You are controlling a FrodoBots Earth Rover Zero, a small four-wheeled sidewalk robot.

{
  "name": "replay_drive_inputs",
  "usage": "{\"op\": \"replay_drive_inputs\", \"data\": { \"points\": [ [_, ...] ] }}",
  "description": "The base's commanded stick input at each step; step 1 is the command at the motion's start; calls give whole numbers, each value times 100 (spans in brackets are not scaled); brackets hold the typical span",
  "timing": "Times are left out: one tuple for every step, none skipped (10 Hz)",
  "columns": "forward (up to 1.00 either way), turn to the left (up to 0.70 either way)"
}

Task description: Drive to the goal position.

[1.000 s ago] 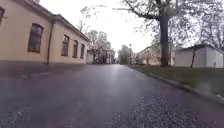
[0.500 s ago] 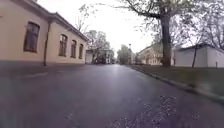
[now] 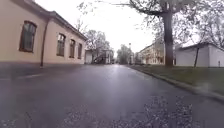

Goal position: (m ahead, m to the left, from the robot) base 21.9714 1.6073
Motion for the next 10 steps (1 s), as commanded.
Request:
{"op": "replay_drive_inputs", "data": {
  "points": [
    [100,0],
    [100,0],
    [100,0],
    [100,0],
    [100,0],
    [100,0],
    [100,0],
    [100,0],
    [100,0],
    [100,0]
  ]
}}
